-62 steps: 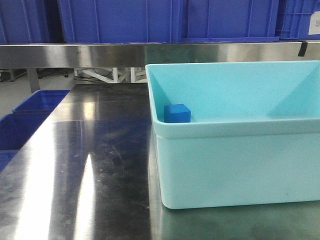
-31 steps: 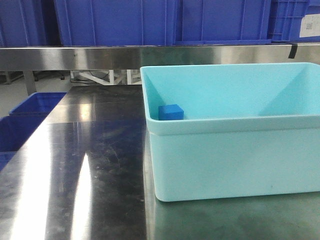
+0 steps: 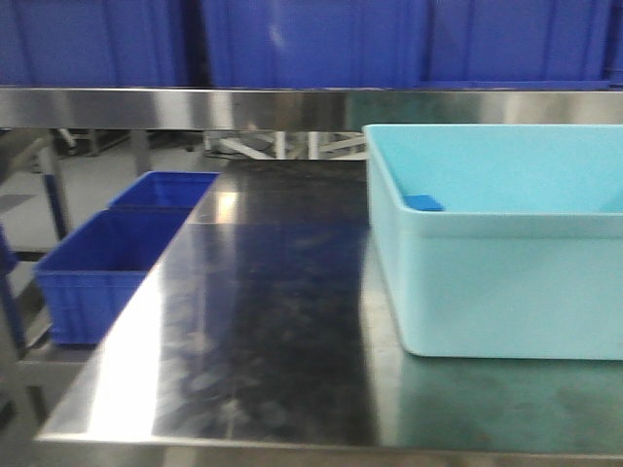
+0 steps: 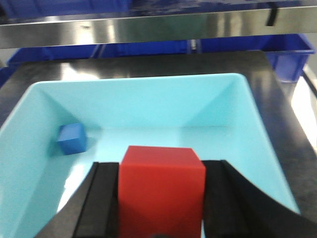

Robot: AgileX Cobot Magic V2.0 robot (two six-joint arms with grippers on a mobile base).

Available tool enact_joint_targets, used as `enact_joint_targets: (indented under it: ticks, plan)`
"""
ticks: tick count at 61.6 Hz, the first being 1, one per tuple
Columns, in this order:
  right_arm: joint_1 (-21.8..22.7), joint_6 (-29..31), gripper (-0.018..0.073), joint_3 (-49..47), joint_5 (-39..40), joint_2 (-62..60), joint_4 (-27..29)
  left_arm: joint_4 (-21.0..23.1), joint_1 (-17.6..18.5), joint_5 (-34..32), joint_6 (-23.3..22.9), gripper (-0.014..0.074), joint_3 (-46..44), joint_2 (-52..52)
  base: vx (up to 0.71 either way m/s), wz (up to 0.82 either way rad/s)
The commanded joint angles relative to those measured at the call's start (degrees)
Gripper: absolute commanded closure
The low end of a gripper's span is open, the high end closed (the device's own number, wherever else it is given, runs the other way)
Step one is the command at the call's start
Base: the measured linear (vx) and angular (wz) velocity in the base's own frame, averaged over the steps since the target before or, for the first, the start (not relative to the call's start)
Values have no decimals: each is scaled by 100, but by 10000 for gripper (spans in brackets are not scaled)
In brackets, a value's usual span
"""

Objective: Pick red cube and place on left shelf
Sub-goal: 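Drive the base away from the table holding the red cube in the right gripper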

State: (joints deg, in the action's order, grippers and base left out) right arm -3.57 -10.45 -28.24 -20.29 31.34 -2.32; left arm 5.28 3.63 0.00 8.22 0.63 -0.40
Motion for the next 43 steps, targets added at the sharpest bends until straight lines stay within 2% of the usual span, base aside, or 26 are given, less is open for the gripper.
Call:
enact_joint_targets:
  ticks: [1, 43]
  plan:
    - [42, 50, 494, -159, 460, 9, -75, 32, 16, -478, 8, 491, 126, 40, -7, 39]
    - [42, 50, 494, -159, 460, 9, -75, 32, 16, -478, 8, 491, 126, 40, -14, 40]
